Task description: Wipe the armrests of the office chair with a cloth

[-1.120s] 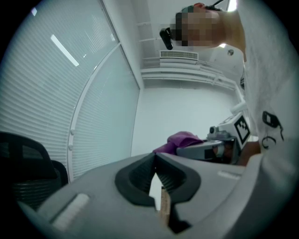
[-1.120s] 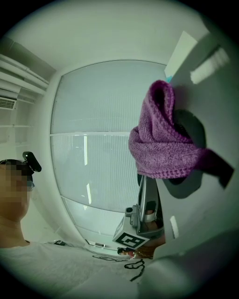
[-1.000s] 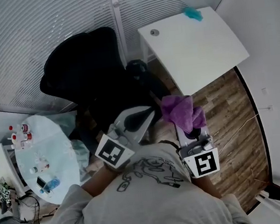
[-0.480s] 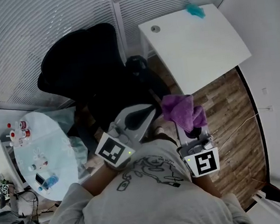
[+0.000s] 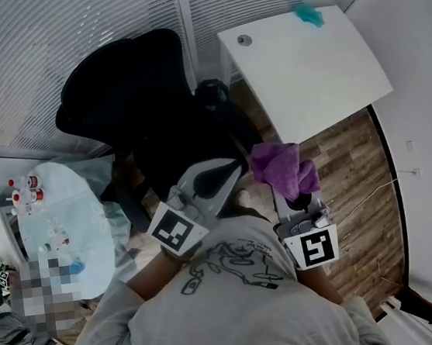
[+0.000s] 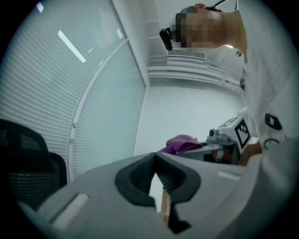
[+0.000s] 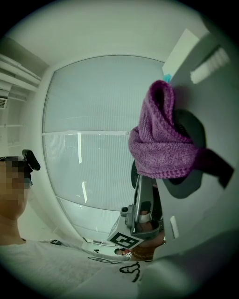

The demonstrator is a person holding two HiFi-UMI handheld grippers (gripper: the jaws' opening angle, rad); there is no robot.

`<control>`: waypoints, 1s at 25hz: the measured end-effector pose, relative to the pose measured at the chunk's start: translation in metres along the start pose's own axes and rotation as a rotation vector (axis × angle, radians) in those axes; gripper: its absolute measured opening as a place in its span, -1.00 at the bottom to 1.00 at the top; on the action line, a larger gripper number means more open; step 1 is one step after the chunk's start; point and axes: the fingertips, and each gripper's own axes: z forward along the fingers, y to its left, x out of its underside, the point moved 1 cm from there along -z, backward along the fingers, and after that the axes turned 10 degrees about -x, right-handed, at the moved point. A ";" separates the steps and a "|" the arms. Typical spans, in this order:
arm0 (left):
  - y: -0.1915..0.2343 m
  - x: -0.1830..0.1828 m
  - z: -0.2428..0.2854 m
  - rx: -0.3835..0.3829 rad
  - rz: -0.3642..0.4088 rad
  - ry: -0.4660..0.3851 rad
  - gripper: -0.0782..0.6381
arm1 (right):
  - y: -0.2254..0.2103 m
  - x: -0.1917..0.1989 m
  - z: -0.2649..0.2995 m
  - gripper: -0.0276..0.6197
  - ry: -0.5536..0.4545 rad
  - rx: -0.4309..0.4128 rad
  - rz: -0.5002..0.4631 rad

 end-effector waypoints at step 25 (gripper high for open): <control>0.031 0.092 0.017 -0.048 -0.082 0.140 -0.78 | -0.013 0.097 0.026 -0.82 0.145 -0.044 0.090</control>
